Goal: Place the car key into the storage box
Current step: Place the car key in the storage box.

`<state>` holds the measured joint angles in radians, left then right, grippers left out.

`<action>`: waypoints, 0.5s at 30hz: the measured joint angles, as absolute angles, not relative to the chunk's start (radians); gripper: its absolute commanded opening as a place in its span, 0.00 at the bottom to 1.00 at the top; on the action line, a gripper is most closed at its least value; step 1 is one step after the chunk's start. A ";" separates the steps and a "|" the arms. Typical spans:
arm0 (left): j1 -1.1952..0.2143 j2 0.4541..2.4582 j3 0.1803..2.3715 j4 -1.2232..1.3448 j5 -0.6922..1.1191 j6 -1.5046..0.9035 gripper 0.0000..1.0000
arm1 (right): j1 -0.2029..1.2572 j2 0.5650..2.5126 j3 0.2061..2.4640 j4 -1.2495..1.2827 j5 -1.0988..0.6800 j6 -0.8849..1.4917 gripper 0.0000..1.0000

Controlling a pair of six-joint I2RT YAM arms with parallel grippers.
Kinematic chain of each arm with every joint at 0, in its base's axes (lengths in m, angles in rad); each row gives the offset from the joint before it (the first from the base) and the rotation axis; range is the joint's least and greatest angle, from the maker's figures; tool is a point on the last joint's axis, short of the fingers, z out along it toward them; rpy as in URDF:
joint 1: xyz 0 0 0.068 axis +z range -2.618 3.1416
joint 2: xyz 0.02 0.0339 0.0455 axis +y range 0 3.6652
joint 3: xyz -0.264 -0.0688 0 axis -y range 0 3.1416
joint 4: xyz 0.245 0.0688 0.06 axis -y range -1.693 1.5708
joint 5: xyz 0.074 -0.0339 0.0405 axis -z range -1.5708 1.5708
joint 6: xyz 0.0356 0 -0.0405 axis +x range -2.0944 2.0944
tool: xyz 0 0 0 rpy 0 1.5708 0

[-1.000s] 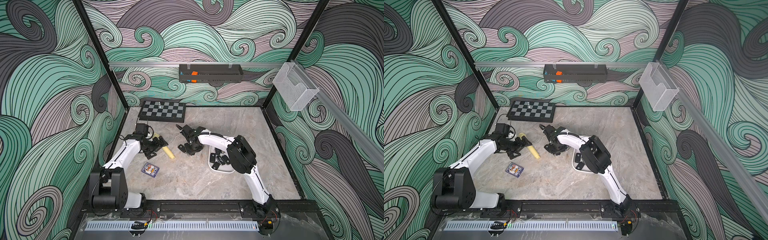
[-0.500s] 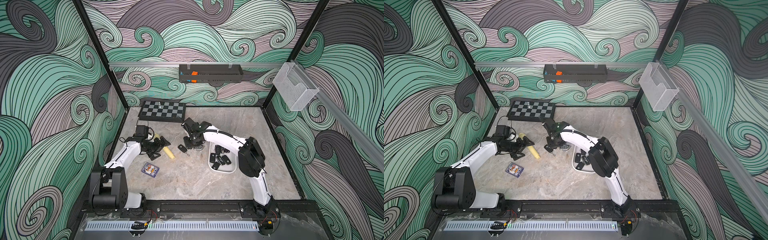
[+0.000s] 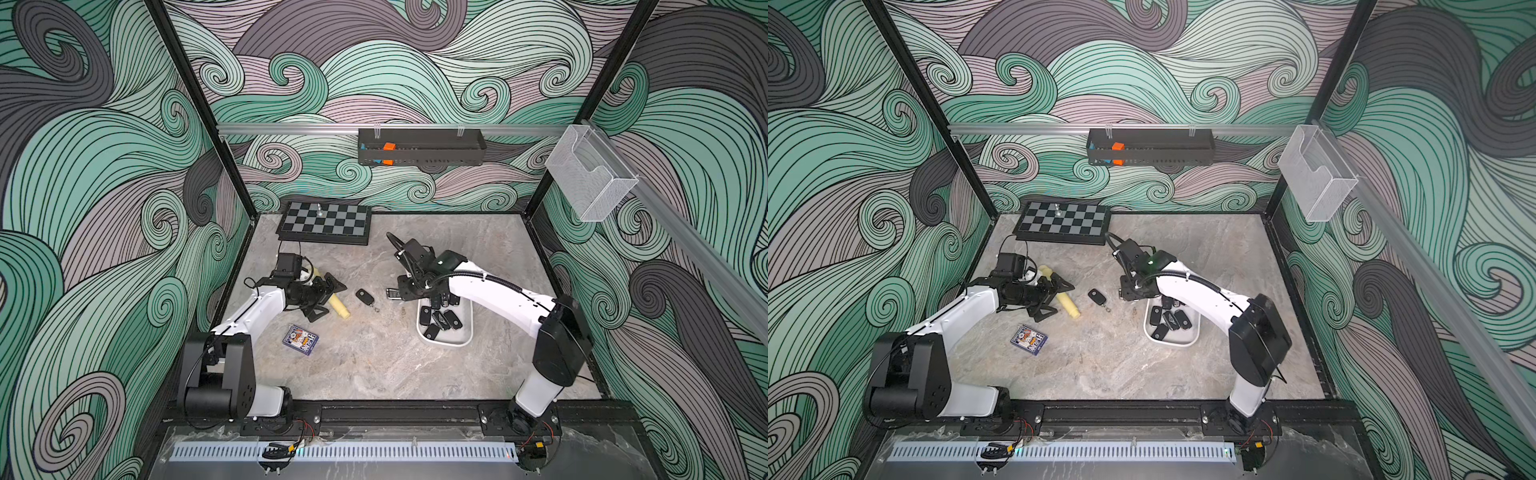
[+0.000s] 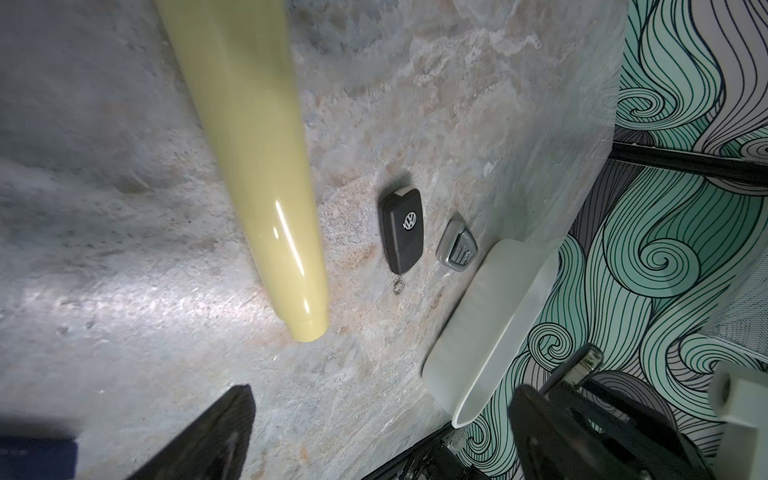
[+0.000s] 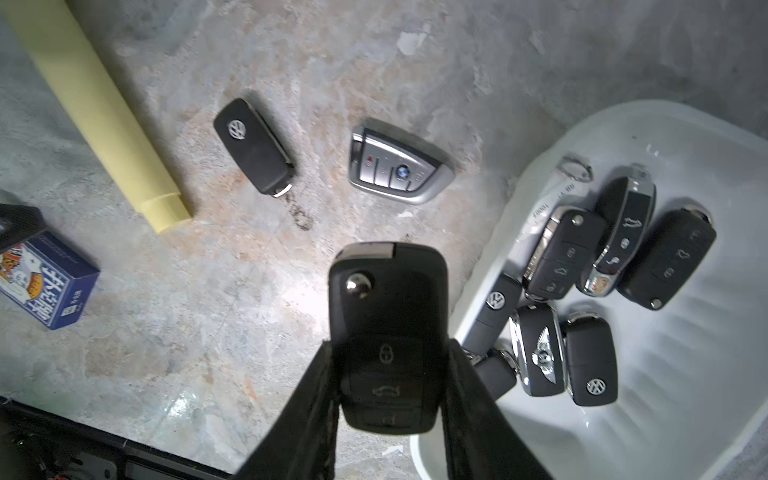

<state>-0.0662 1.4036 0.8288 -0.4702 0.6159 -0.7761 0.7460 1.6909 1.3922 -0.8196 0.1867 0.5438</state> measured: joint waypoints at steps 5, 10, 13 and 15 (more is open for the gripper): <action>-0.110 1.446 0.833 -0.458 0.618 -0.782 0.96 | 0.678 1.580 1.244 -0.818 0.208 0.550 0.29; -0.134 1.495 0.871 -0.474 0.617 -0.776 0.96 | 0.592 1.556 1.166 -0.806 0.209 0.554 0.29; -0.139 1.503 0.901 -0.483 0.614 -0.768 0.96 | 0.551 1.576 1.152 -0.794 0.207 0.554 0.30; -0.139 1.503 0.915 -0.491 0.612 -0.763 0.96 | 0.535 1.603 1.154 -0.781 0.204 0.554 0.30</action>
